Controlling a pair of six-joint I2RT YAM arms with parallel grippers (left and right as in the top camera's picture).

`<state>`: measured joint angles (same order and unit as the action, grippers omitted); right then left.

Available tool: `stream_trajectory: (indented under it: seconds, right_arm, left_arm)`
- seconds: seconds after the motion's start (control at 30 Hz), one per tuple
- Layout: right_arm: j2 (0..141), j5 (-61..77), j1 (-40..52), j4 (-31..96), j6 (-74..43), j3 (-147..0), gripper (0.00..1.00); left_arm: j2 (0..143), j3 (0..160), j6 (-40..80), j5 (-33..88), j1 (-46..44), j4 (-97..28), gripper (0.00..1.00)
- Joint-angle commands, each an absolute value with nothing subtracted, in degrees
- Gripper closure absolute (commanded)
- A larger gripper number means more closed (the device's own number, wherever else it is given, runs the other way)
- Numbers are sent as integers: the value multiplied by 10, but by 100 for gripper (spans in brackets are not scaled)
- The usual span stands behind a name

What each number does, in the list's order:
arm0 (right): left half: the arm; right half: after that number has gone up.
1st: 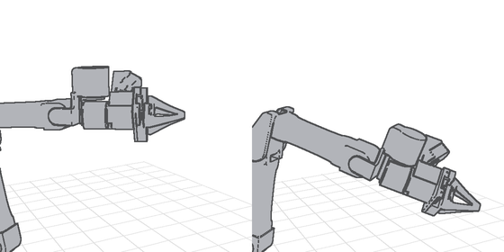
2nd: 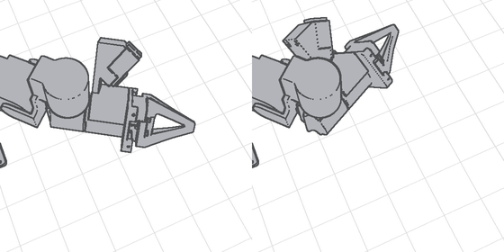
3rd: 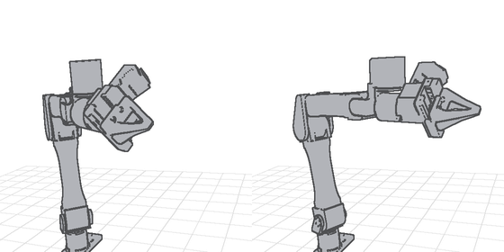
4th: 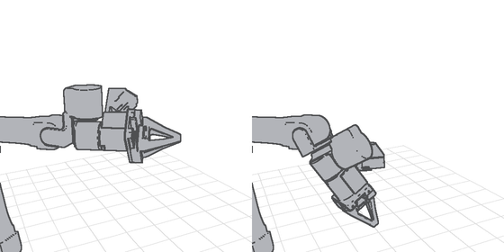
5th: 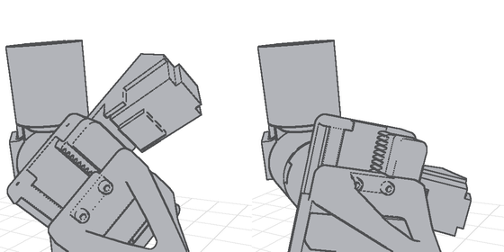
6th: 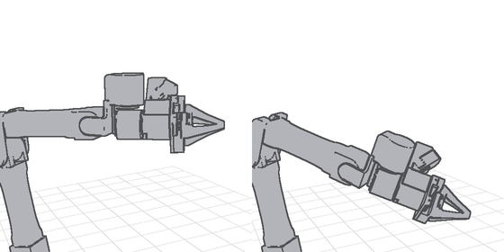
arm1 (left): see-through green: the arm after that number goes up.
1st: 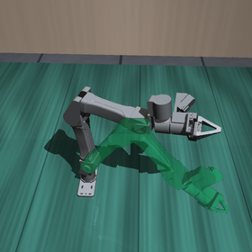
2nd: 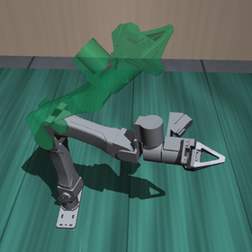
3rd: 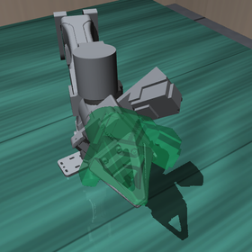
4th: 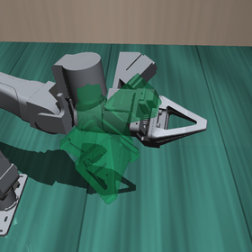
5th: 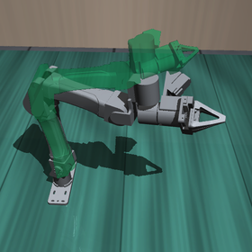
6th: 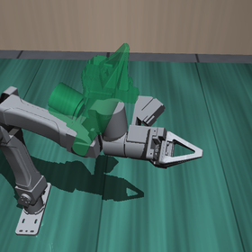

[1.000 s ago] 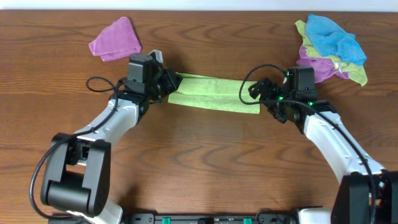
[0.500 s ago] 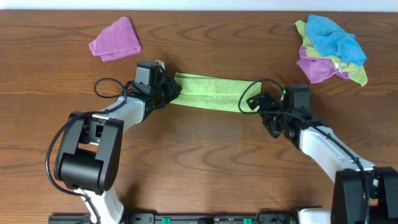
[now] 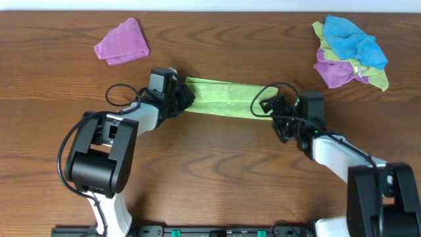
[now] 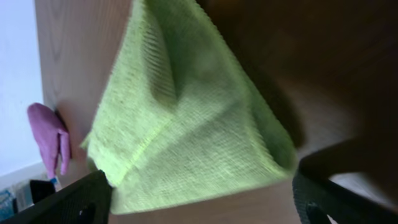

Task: Fold the cloth

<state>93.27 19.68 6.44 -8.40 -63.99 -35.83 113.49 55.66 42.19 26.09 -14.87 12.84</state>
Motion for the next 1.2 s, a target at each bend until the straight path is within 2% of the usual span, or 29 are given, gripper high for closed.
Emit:
stream_trajectory:
  seconds: [0.0,0.33,0.4,0.5,0.53,0.63,0.7,0.8,0.97,1.17]
  right_arm:
    - [978,181,81,-88,-668,-350,7]
    - [1045,124,99,-163,-668,-350,23]
    - [1047,106,99,-168,-666,-350,30]
    - [1047,73,98,-180,-647,-350,58]
    - [1047,64,98,-185,-639,-350,62]
    - [1047,42,98,-201,-591,-350,65]
    - [1047,34,98,-204,-569,-350,71]
    - [1047,30,98,-213,-524,-350,99]
    - [1046,36,98,-247,-444,-362,99]
    - [1012,76,108,-219,-366,-414,99]
  left_arm:
    - [1151,561,424,251,-154,112,94]
    - [1151,561,424,251,-154,92,94]
    - [1151,561,422,251,-154,84,94]
    - [1151,561,422,251,-154,70,94]
    - [1151,561,419,251,-154,67,94]
    - [1151,561,411,251,-154,58,94]
    - [1151,561,409,251,-154,57,94]
    - [1151,561,409,253,-154,55,94]
    - [1151,561,407,256,-154,49,94]
    - [1150,562,407,284,-154,50,94]
